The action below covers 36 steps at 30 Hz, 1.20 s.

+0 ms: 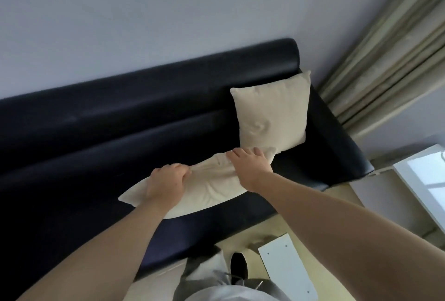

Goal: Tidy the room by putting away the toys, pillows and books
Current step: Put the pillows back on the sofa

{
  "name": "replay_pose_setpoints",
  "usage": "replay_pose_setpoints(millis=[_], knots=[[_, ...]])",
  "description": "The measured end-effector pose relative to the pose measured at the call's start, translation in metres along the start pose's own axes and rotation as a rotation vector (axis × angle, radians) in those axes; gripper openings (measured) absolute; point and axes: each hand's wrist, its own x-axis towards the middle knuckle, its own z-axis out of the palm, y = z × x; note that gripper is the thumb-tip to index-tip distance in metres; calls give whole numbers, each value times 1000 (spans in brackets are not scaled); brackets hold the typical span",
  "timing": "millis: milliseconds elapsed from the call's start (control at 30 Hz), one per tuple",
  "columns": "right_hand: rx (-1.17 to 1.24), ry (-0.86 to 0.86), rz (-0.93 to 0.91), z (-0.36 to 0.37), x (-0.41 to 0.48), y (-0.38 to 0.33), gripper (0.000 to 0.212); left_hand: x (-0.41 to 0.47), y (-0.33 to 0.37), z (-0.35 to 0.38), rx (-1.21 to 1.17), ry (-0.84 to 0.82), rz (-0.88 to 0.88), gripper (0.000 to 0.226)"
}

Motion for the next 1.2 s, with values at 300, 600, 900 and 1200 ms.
replay_pose_setpoints(millis=[300,600,900,1200], knots=[[8,-103,177,56,135,-4,85,134,-78,73,-96,-162,-49,28],[-31,-180,136,108,228,9,93,244,-135,134,-116,-238,-102,33],[30,-341,242,139,272,-7,93,254,-144,164,-44,-65,-68,53],[100,-312,305,143,287,-21,103,196,-170,181,-943,61,-1177,117]])
